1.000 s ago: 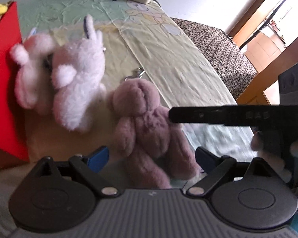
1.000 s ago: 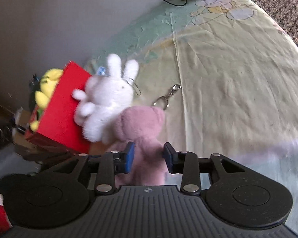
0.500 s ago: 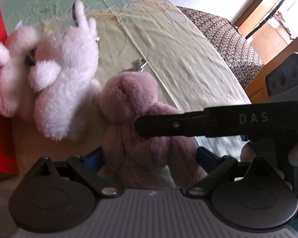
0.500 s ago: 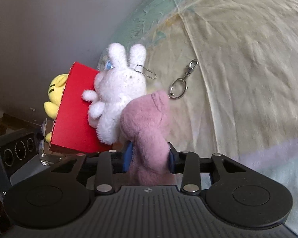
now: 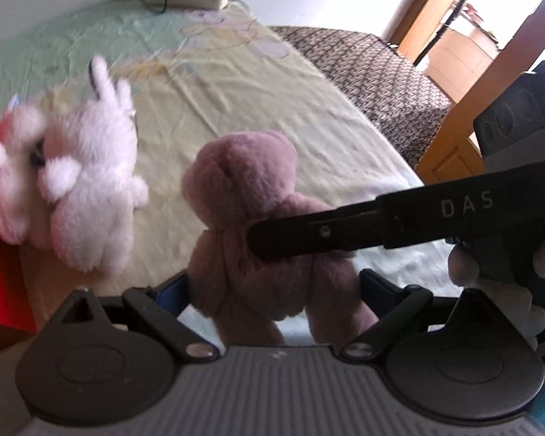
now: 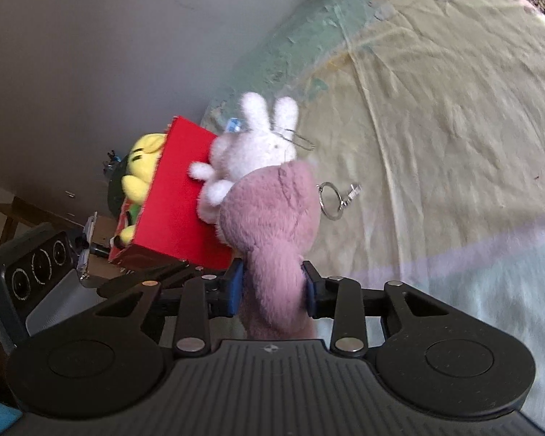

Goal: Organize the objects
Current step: 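Lift the pink-brown bear with the right tool and carry it toward the red box, then lower the held pink-brown bear into the red box with the right tool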

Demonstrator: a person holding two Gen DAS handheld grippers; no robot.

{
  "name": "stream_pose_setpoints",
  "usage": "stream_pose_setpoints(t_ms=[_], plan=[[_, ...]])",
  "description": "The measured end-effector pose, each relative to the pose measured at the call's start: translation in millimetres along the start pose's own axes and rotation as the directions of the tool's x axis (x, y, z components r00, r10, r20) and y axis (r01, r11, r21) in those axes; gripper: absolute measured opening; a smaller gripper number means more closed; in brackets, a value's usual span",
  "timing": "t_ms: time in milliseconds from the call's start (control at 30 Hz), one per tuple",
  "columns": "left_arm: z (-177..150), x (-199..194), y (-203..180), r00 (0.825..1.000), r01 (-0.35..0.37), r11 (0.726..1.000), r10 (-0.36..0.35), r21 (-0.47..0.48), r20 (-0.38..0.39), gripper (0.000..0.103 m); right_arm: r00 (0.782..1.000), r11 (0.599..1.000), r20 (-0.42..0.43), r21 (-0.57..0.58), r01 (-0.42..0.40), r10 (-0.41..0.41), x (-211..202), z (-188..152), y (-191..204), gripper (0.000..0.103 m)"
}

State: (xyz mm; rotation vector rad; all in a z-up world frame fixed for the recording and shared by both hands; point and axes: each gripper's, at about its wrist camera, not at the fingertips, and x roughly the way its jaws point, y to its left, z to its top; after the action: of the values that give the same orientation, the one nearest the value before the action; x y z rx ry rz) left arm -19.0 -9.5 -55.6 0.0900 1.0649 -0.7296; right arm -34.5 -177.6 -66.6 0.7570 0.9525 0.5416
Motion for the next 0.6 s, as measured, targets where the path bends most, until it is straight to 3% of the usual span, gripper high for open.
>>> stream_pose_setpoints(t_ms=[233, 600], plan=[[-3.9, -43.5, 0.4, 0.995, -0.016, 0.999, 0.012, 0.045, 0.095, 0.094, 0.998, 0.996, 0.057, -0.084, -0.025, 0.03, -5.5, -12.7, 43.9, 0.035], [-21.3, -136.8, 46.1, 0.967, -0.024, 0.994, -0.003, 0.105, 0.254, 0.094, 0.983, 0.986, 0.159, -0.155, -0.062, 0.086, 23.5, -27.0, 132.5, 0.035]])
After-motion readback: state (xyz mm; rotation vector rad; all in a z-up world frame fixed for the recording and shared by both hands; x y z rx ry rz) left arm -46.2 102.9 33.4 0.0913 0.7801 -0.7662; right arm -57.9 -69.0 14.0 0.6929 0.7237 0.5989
